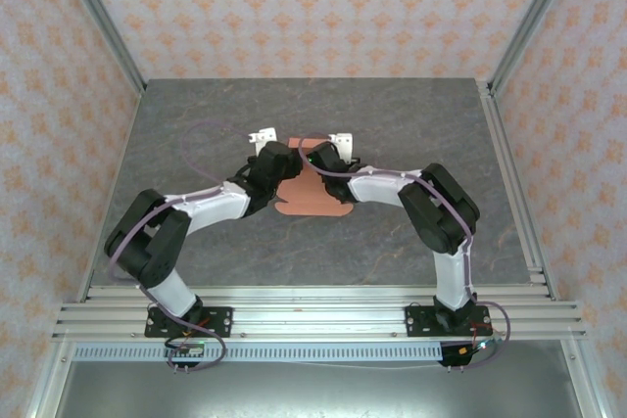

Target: Fold the paper box

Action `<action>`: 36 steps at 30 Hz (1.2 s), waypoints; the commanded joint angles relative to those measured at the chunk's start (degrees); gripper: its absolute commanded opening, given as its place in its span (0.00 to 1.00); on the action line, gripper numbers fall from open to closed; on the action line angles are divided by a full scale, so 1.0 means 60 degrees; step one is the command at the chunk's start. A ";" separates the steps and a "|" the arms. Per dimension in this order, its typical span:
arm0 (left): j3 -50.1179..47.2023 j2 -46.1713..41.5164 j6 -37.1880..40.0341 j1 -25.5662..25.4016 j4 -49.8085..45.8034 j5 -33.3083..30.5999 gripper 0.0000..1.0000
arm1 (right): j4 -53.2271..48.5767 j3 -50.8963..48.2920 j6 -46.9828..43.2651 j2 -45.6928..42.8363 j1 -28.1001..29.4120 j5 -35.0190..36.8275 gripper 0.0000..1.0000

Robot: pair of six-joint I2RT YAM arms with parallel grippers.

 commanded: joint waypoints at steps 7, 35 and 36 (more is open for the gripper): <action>-0.0884 -0.2881 0.0004 0.0039 -0.2444 0.0456 0.94 | -0.4309 0.1474 -0.0171 -0.0023 -0.0038 -0.1372 0.00; -0.0870 -0.4981 0.0486 0.1935 -0.3658 0.1666 1.00 | -1.1073 0.6185 -0.3509 0.2220 -0.0975 -0.4748 0.06; -0.0870 -0.4850 0.0471 0.1964 -0.3602 0.1681 1.00 | -1.1153 0.6389 -0.3535 0.2306 -0.0983 -0.4702 0.09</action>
